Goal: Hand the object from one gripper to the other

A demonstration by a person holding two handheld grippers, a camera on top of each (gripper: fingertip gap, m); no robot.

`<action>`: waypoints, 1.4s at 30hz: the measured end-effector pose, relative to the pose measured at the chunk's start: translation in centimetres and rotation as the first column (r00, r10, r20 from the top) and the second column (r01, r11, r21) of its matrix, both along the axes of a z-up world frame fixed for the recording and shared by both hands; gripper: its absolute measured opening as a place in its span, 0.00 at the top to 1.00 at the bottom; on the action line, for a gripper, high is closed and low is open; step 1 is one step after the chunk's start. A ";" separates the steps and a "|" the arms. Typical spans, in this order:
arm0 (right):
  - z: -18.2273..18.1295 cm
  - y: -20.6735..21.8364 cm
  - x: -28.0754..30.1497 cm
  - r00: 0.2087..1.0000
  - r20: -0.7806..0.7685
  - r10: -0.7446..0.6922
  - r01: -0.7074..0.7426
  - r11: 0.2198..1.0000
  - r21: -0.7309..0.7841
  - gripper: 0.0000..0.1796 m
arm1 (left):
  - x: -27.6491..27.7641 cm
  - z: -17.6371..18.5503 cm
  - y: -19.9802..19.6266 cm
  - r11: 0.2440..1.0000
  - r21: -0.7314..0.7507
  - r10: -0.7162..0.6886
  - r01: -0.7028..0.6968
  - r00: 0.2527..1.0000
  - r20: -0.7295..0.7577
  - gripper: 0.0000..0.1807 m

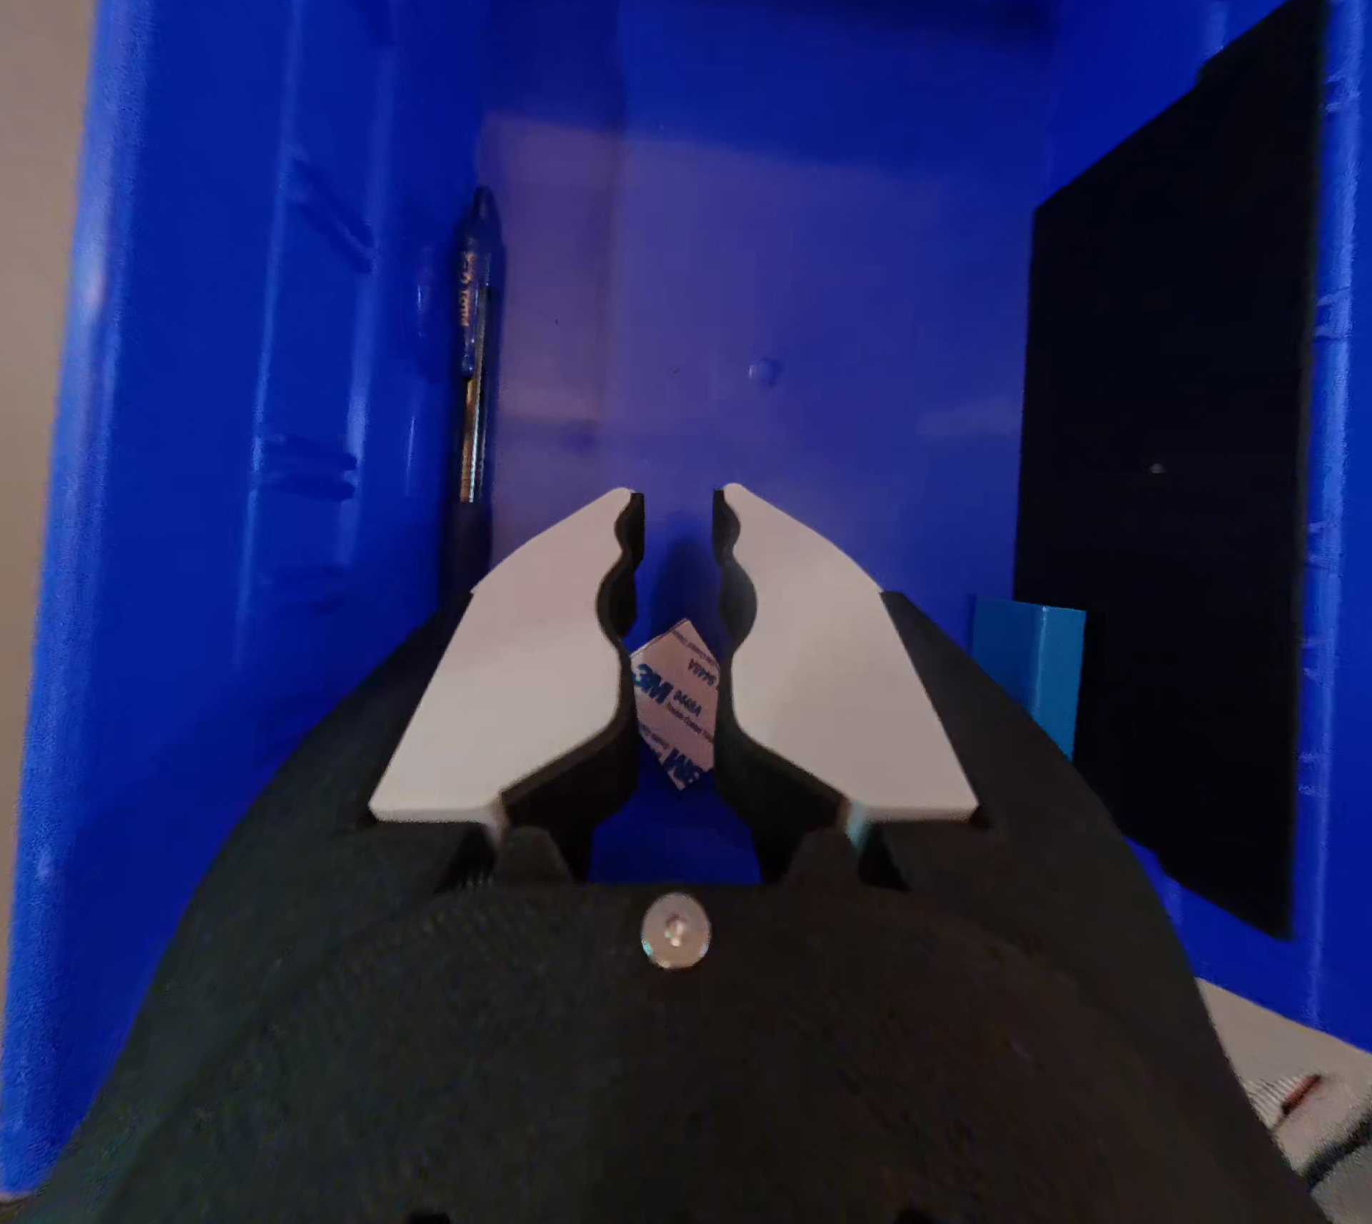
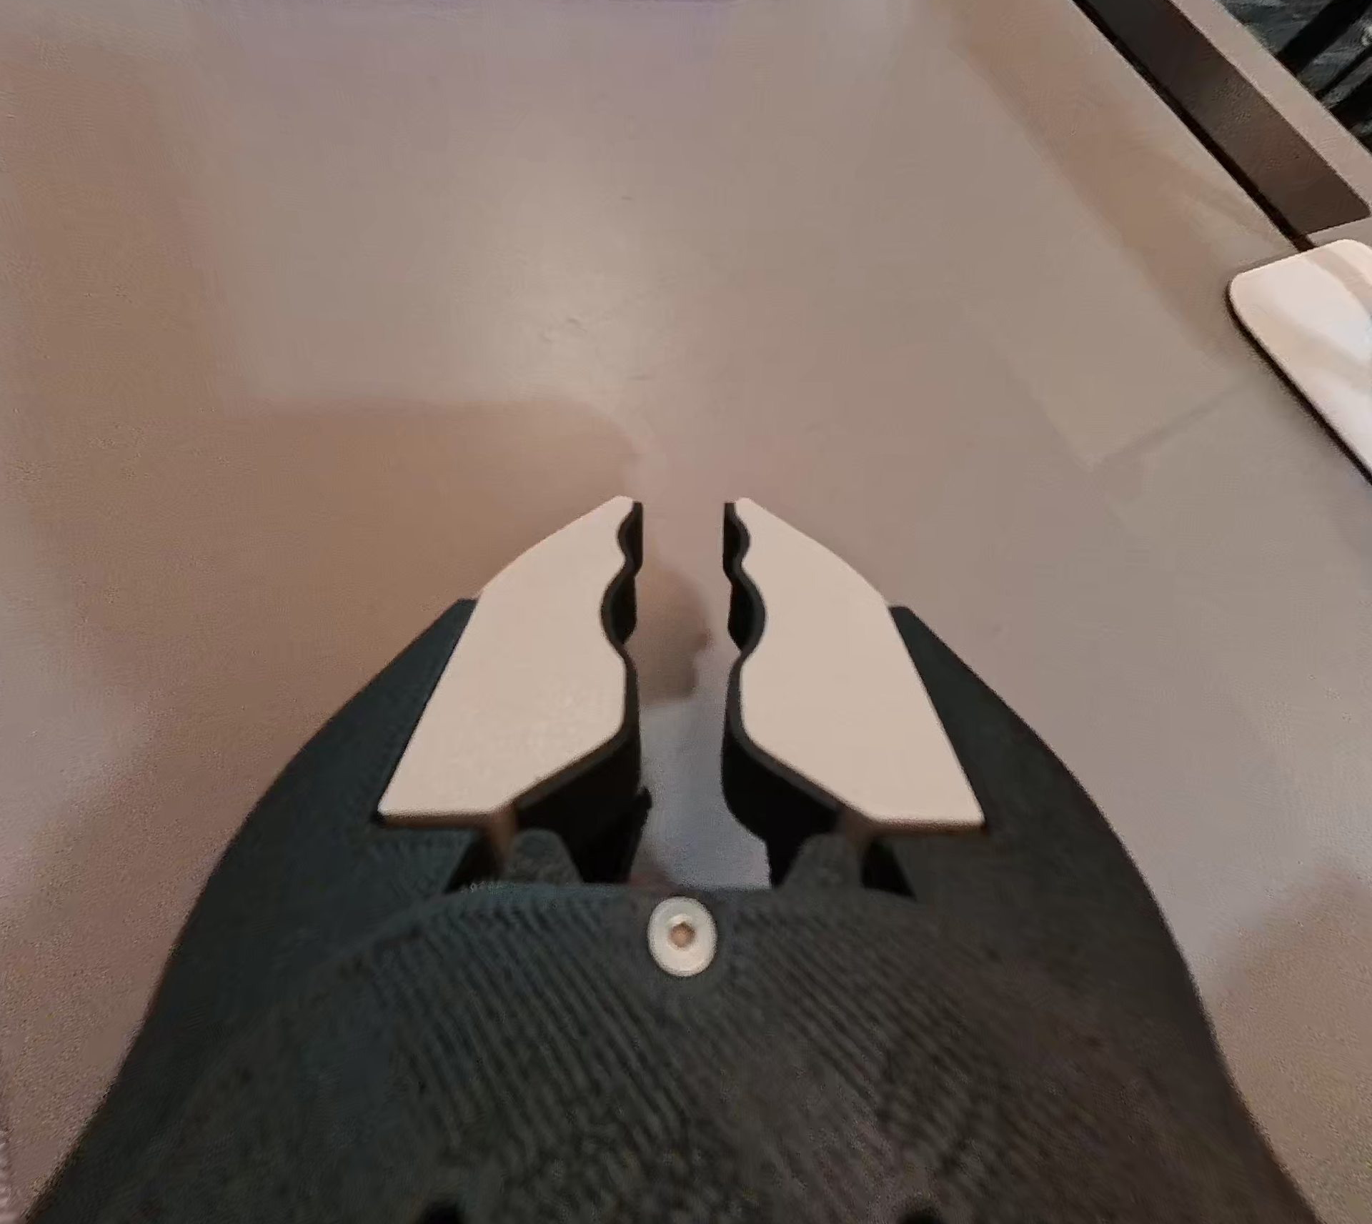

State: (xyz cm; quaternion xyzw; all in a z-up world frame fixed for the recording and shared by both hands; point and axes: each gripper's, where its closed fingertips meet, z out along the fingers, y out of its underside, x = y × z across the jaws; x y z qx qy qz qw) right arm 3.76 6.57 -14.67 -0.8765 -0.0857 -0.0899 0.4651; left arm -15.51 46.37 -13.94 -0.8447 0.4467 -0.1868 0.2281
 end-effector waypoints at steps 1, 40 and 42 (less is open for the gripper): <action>0.0 0.1 0.2 1.000 0.006 -0.014 0.014 1.000 0.000 0.89 | 0.1 -0.3 0.0 1.000 0.010 -0.006 0.006 1.000 -0.022 0.88; 0.0 0.4 0.9 0.998 0.009 -0.058 0.058 0.998 0.004 0.89 | 1.1 -0.5 -8.4 0.905 -0.351 -0.279 0.242 0.959 -0.058 0.79; 0.0 0.4 0.9 0.998 0.013 -0.056 0.056 0.998 0.001 0.89 | 1.3 -0.8 -8.7 0.898 -0.369 -0.281 0.240 0.958 -0.060 0.78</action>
